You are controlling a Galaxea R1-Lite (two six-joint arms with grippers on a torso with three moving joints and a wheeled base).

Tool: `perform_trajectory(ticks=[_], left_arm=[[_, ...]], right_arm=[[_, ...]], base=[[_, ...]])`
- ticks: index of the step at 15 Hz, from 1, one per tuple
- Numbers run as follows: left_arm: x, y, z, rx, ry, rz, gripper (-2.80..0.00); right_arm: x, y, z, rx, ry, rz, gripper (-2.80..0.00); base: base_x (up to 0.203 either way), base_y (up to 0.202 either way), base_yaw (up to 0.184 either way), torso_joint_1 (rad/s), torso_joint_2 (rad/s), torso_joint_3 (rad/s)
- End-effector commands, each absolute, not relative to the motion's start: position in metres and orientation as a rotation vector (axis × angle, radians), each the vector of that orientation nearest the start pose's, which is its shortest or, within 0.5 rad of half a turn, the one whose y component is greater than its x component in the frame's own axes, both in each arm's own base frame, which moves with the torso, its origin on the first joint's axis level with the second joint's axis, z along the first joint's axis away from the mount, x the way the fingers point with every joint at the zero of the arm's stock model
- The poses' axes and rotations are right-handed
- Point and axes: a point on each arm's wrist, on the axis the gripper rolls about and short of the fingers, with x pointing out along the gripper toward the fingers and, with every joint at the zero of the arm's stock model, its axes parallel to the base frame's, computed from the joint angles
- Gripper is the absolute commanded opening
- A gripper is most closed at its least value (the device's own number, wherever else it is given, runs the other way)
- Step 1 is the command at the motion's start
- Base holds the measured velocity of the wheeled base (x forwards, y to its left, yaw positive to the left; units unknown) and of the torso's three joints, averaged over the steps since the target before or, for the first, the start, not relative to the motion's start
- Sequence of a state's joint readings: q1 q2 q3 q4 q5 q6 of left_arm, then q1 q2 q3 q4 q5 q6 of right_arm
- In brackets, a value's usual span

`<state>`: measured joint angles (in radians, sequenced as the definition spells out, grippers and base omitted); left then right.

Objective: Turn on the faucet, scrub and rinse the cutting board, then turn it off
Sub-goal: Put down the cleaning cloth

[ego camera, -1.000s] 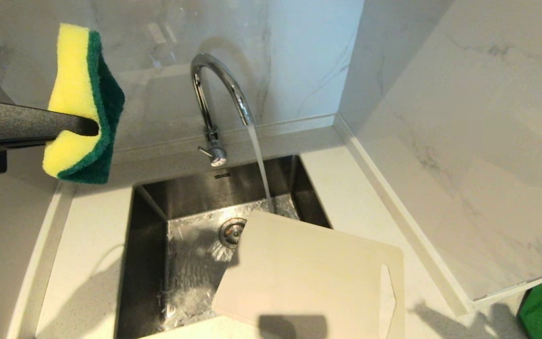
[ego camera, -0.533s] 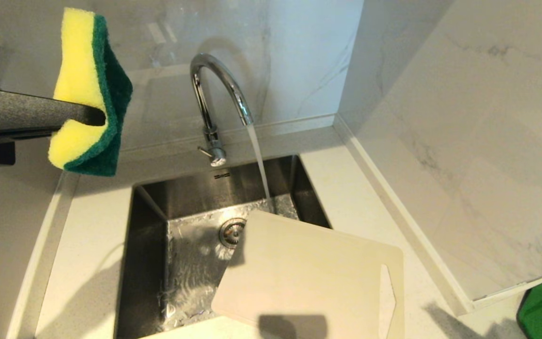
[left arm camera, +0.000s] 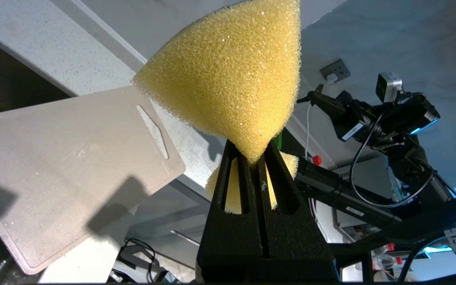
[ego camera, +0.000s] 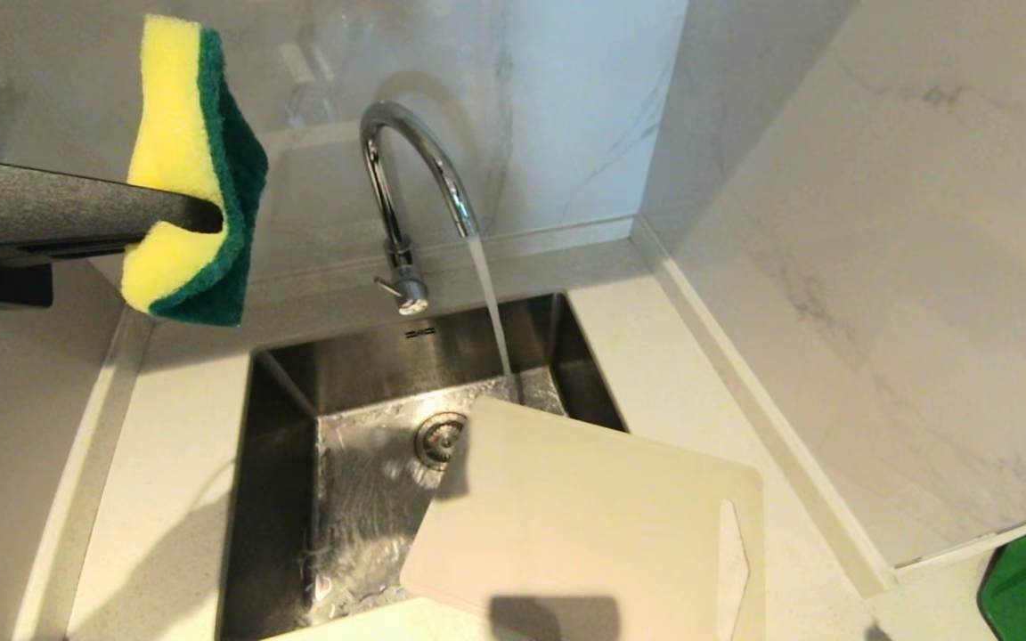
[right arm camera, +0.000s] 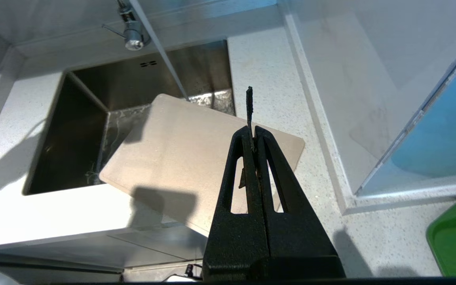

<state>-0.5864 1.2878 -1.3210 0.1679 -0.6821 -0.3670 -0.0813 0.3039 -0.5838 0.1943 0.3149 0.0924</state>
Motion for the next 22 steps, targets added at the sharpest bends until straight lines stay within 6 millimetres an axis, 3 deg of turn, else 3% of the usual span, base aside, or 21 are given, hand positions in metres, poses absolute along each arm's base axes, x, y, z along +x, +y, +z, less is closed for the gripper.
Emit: perform_trajectory(ticks=[1,3,12,16,18,22], left_arm=[[0.152,-0.118,0.354,-0.326,0.39,-1.224,-2.8],[0.152,-0.118,0.352,-0.326,0.399,-1.22,-2.8],[0.153,-0.119,0.352,-0.326,0.398,-1.22,-2.8],[0.156,-0.121,0.355,-0.327,0.393,-1.225,-2.8],[0.158,-0.122,0.36,-0.328,0.378,-1.229,-2.8],[0.157,-0.121,0.365,-0.328,0.36,-1.235,-2.8]], right_arm=[[-0.028,0.009,0.223,0.11,-0.03,0.242,-2.8],[-0.032,0.01,0.216,0.118,-0.024,0.286,-2.8],[0.001,0.007,0.098,-0.159,0.117,0.232,-2.8],[0.002,0.002,0.091,-0.07,0.152,0.029,-2.8],[0.0,0.0,0.081,-0.036,0.258,-0.062,-2.8],[-0.001,0.0,0.079,0.021,0.281,-0.08,-2.8]], base=[[0.0,0.0,0.0,0.0,0.0,0.0],[0.0,0.0,0.0,0.0,0.0,0.0],[0.0,0.0,0.0,0.0,0.0,0.0],[0.0,0.0,0.0,0.0,0.0,0.0],[0.0,0.0,0.0,0.0,0.0,0.0],[0.0,0.0,0.0,0.0,0.0,0.0]])
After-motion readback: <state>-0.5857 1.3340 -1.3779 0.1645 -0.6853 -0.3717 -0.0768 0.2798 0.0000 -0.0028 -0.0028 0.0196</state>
